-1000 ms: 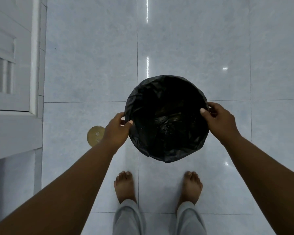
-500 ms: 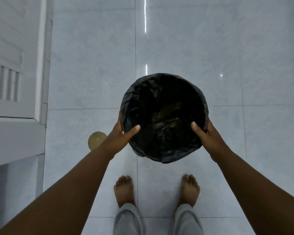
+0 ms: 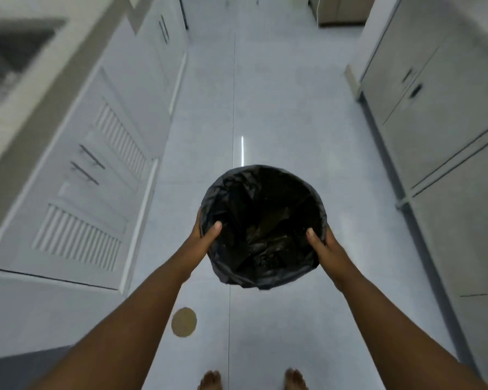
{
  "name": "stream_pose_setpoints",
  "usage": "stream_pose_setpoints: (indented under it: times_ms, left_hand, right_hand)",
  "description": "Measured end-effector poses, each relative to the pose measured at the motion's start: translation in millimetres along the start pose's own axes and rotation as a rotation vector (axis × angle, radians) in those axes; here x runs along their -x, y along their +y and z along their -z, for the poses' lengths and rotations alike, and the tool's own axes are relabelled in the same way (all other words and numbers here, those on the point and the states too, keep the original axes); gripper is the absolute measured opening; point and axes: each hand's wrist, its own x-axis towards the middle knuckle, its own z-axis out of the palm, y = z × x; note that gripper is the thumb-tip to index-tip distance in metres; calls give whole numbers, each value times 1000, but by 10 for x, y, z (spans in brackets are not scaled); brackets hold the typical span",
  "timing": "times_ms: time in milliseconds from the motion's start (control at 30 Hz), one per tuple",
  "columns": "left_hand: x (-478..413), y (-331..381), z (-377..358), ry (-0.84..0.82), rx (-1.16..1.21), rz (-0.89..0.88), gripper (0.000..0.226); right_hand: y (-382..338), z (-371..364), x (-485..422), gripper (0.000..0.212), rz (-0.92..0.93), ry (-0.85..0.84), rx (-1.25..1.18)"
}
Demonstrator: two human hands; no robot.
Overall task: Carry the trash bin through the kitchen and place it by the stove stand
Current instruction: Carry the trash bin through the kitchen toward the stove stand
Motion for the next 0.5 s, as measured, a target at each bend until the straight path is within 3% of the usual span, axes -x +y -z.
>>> stream_pose_setpoints:
  times_ms: [267, 433, 500]
  left_hand:
    - [717, 2158, 101, 19, -5, -249, 107]
    - [961, 3009, 58, 34, -11, -397, 85]
    - [986, 3226, 46, 51, -17, -426, 86]
  right_hand:
    - [-2280, 480, 784, 75, 319, 4, 35]
    - [-3148, 706, 1112, 69, 384, 51, 17]
    - [-3370, 788, 1196, 73, 392, 42, 14]
